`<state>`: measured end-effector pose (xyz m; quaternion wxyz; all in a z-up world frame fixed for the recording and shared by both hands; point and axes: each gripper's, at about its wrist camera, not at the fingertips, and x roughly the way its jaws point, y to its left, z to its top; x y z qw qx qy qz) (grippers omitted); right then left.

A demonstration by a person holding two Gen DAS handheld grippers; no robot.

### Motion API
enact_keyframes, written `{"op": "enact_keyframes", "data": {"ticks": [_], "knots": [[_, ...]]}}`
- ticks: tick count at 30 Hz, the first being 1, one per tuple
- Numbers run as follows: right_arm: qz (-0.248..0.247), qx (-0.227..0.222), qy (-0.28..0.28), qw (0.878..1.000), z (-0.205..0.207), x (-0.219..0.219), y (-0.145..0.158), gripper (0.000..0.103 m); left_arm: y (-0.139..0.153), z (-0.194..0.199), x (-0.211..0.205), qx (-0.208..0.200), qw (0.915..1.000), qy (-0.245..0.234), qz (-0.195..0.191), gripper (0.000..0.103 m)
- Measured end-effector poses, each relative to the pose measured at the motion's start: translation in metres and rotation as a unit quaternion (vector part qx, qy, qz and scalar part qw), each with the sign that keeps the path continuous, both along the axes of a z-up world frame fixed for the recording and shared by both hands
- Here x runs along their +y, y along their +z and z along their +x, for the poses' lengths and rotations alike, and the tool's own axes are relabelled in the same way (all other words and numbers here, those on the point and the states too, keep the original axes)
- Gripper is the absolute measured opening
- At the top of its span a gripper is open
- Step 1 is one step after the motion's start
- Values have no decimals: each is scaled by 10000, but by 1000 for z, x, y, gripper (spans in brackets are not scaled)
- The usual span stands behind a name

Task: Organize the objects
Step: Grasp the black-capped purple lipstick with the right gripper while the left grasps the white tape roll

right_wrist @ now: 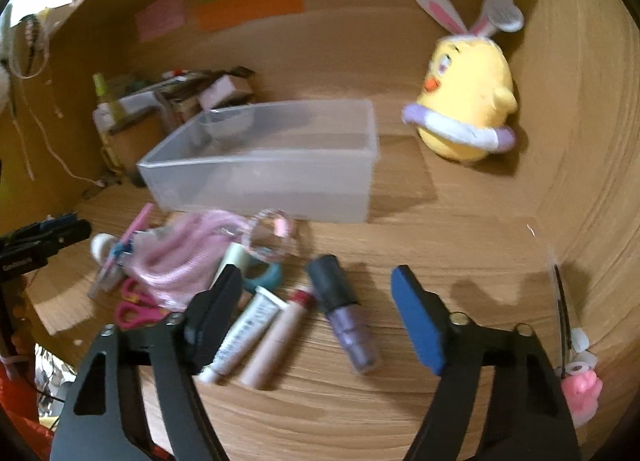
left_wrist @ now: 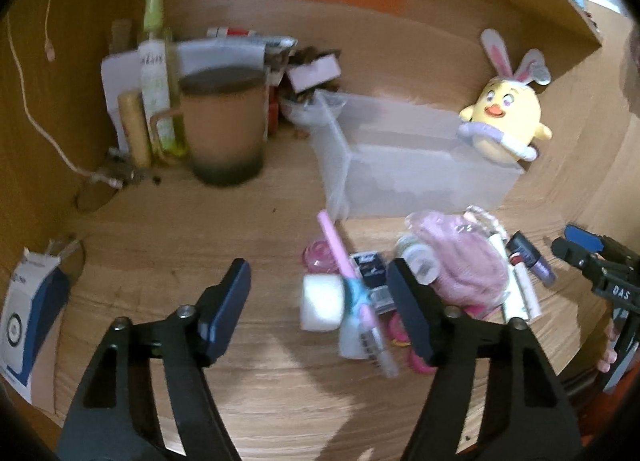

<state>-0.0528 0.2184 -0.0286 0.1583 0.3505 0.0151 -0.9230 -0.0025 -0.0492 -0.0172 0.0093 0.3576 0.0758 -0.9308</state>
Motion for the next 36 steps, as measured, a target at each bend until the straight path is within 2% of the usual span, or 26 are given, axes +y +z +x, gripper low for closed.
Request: {"op": "enact_keyframes", "data": {"ticks": [4,9,13,14,17,23,29,36], "knots": [[-13,-331,-65,9994,-13,11,-15,48,-15,-4,-6,-272,9994,-14,214,55],[52,-578,-24,9983,-23,9,-29,39,-22,-7,-3,-381,9990,-66,231,51],[131,-712,24,9974,-28,2,-39,26,-25,-11,-2,-385,9990,-63,239,45],[140,-729,25,9972,-29,1,-41,24,-25,-12,-3,-369,9990,-45,235,40],[74,-699,2,9975,-28,2,-42,24,-26,-14,-3,-390,9991,-15,177,24],[-130,-470,-80,9988,-26,9,-30,24,-21,-13,-4,-286,9995,-12,102,24],[-238,-83,-39,9997,-26,13,-1,24,13,-15,-6,138,9999,-74,50,24],[-198,502,79,9985,-35,5,44,24,58,-37,2,592,9977,-329,32,24]]}}
